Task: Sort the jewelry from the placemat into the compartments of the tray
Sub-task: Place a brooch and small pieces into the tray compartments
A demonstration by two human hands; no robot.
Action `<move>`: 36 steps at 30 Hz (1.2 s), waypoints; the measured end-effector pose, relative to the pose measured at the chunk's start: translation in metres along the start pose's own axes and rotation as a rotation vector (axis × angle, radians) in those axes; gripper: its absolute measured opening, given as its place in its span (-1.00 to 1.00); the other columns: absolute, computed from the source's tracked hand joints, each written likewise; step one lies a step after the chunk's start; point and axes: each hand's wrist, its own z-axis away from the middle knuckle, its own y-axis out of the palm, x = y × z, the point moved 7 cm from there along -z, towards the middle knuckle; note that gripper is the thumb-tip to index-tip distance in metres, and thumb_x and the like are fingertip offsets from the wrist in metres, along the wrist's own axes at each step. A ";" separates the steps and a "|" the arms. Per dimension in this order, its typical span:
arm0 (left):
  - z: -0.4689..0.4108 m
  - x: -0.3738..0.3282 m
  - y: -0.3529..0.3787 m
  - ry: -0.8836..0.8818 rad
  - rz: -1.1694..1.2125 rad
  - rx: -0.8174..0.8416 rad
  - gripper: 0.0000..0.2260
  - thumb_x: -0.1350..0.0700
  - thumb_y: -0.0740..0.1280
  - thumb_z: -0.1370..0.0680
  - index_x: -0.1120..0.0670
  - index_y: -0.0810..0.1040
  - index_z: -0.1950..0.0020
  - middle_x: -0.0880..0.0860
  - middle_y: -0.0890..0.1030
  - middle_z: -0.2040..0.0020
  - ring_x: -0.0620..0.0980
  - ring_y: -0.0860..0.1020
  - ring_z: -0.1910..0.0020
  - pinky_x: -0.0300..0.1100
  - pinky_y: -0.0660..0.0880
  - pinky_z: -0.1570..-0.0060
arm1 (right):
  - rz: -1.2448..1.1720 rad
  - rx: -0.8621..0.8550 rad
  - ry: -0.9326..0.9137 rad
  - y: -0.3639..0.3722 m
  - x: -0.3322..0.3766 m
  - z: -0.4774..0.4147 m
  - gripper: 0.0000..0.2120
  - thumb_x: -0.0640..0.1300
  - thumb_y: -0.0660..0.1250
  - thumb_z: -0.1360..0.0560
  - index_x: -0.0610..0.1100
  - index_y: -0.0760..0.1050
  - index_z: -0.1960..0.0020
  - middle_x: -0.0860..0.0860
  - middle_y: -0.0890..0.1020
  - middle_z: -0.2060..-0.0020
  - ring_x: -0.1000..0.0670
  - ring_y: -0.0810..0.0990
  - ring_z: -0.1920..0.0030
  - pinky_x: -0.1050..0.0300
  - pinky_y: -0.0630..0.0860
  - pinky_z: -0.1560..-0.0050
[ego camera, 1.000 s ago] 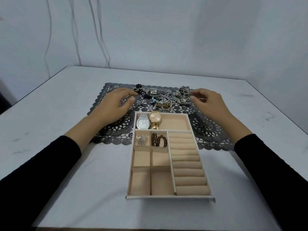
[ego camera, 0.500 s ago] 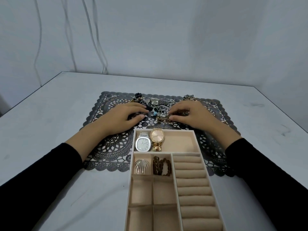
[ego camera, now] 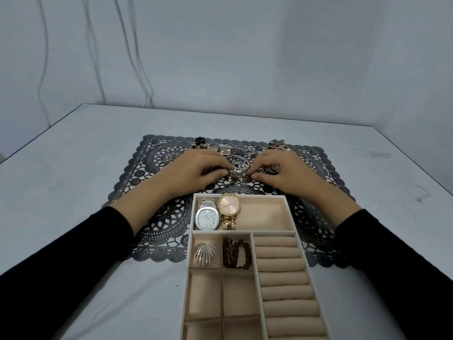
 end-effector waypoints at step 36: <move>-0.011 -0.001 -0.001 -0.039 -0.031 -0.022 -0.80 0.02 0.35 -0.58 0.04 0.66 -0.14 -0.04 0.61 -0.12 -0.12 0.52 -0.12 -0.18 0.43 -0.17 | 0.159 -0.002 0.173 0.001 -0.006 -0.010 -0.83 -0.08 0.37 -0.52 -0.04 0.65 -0.07 0.02 0.60 0.04 0.07 0.49 0.01 0.22 0.33 -0.04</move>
